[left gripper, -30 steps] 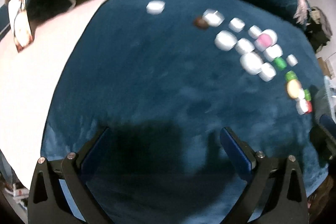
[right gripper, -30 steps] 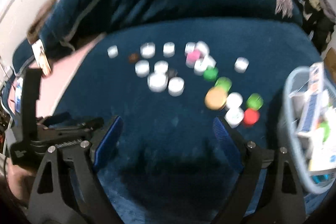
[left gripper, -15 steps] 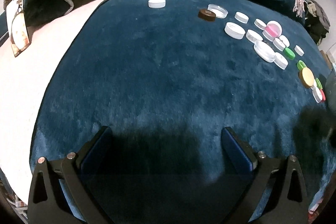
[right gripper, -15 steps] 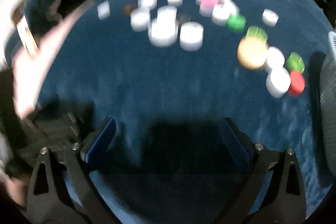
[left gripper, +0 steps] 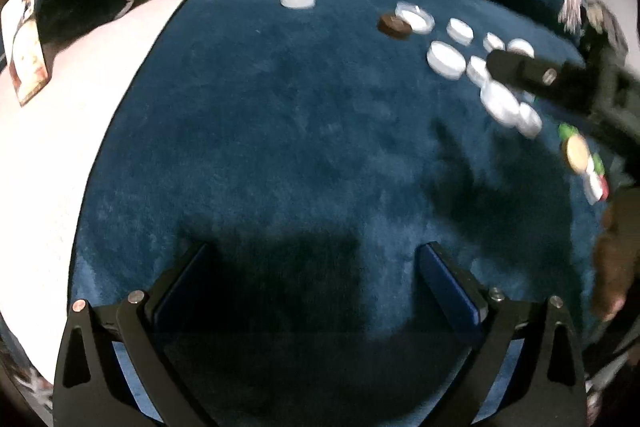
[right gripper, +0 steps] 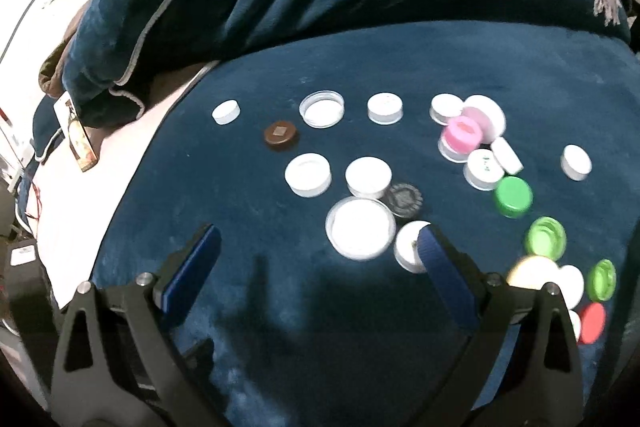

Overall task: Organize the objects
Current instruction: 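Grasp a white cap with the right tool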

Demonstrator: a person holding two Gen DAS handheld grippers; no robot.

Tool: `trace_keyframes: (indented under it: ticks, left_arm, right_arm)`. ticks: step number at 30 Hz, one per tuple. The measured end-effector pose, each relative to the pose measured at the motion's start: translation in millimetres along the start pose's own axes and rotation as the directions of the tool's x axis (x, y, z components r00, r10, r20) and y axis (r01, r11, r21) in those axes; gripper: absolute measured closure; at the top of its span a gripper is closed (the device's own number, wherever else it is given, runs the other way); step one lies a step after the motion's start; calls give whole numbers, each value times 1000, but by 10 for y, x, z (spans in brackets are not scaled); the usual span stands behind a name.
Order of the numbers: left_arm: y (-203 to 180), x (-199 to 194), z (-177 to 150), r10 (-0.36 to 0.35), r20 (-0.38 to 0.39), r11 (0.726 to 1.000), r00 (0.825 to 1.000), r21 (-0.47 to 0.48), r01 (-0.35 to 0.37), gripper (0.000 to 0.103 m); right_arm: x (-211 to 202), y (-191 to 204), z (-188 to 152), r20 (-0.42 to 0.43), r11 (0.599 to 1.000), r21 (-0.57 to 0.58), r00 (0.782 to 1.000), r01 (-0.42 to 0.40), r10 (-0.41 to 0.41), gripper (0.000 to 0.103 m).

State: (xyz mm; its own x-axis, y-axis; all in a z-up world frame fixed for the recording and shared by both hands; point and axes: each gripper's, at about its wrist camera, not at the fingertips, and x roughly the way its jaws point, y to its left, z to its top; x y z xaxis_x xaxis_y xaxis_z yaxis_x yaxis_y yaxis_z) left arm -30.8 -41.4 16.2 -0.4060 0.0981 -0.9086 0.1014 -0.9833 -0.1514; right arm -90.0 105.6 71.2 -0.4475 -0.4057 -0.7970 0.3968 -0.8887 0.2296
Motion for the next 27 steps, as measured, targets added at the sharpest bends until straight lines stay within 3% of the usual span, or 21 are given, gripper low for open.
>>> trace_keyframes:
  ticks: [4,8,12,16,21,27]
  left_arm:
    - [124,-101,48,37,49,998,998,-48,-34,0]
    - [227,-96,67,63,44,995,997,-81,-59,1]
    - [331,-154,105,74,61,990,995,-126,-66,1]
    - [433,-214,58,58,67,984,996,-170,-46,1]
    - [421,-243,47,50,71,985,996,-166,-38,1]
    - [472,-233,52,57,73,985,996,-165,-45,1]
  right_arm:
    - [100,63,50,5,1000,-16,1000,-18,18,4]
    - [328,9,-129,-110,1000,-6,993,-31,30,3]
    - [82,9,-395,-111,992,21,986,-121,123,3]
    - [-207,32,-561,-79,989,25,986,-146,148,4]
    - [-404,-1,-482,9,999,13,999,-42,42,4]
    - [-256,-27,-307,32,996,-26,996,82,-81,4]
